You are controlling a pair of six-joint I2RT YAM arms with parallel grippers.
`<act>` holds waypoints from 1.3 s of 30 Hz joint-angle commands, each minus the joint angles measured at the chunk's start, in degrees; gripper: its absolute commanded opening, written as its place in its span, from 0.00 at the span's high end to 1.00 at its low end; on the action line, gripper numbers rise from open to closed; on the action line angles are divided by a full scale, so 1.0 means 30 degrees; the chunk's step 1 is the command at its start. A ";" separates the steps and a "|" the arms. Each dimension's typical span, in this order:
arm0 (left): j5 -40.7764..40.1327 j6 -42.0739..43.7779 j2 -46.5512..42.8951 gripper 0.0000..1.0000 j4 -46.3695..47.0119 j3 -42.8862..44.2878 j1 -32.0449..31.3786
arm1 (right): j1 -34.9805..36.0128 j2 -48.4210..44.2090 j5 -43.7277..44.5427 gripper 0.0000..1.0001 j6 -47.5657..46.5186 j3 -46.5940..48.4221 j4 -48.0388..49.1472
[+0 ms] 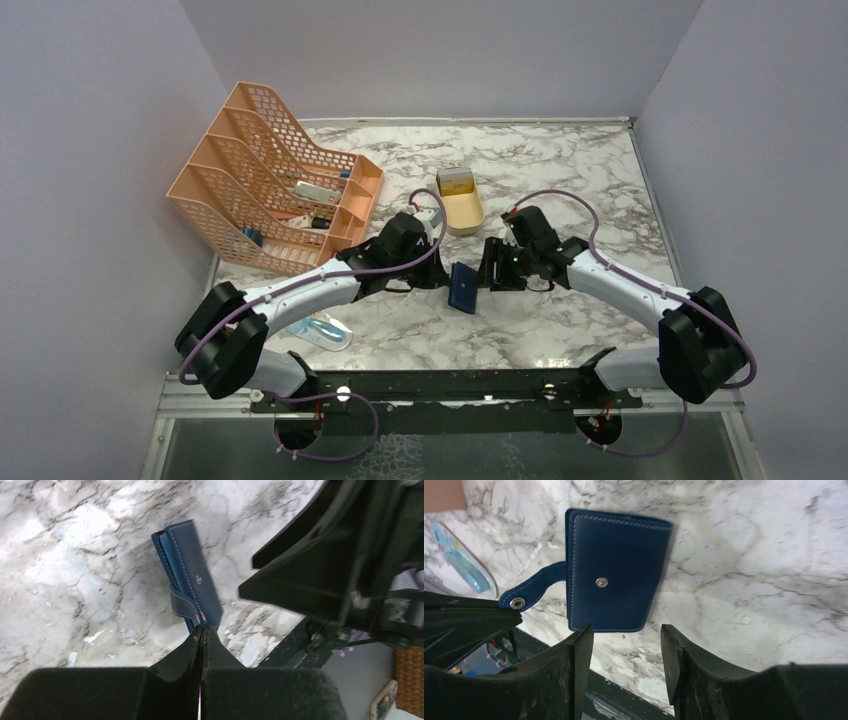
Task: Put the credit cards into the card holder
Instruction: Open the card holder at the center of the board.
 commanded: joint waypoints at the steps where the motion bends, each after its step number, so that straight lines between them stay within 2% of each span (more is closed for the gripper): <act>1: 0.0916 -0.0665 -0.0878 1.00 0.1922 -0.0226 0.0010 | 0.1080 0.0412 -0.0149 0.46 0.1020 0.0877 0.0370; 13: 0.1188 -0.0826 -0.0970 1.00 0.1929 -0.0322 0.0025 | 0.2023 0.1668 0.0023 0.44 0.1619 0.1539 0.1091; 20: 0.0105 -0.0464 -0.1068 1.00 0.0762 -0.0242 0.0036 | 0.2023 0.1858 0.2651 0.54 0.1241 0.2079 -0.0782; 32: -0.1064 0.0140 -0.1155 1.00 -0.0598 -0.0927 0.0031 | 0.2023 0.1441 0.4830 0.54 0.0141 0.1896 -0.2199; 39: -0.1265 0.0343 -0.1125 1.00 -0.0782 -0.1012 0.0054 | 0.2019 0.1383 0.5734 0.62 -0.0194 0.2411 -0.2489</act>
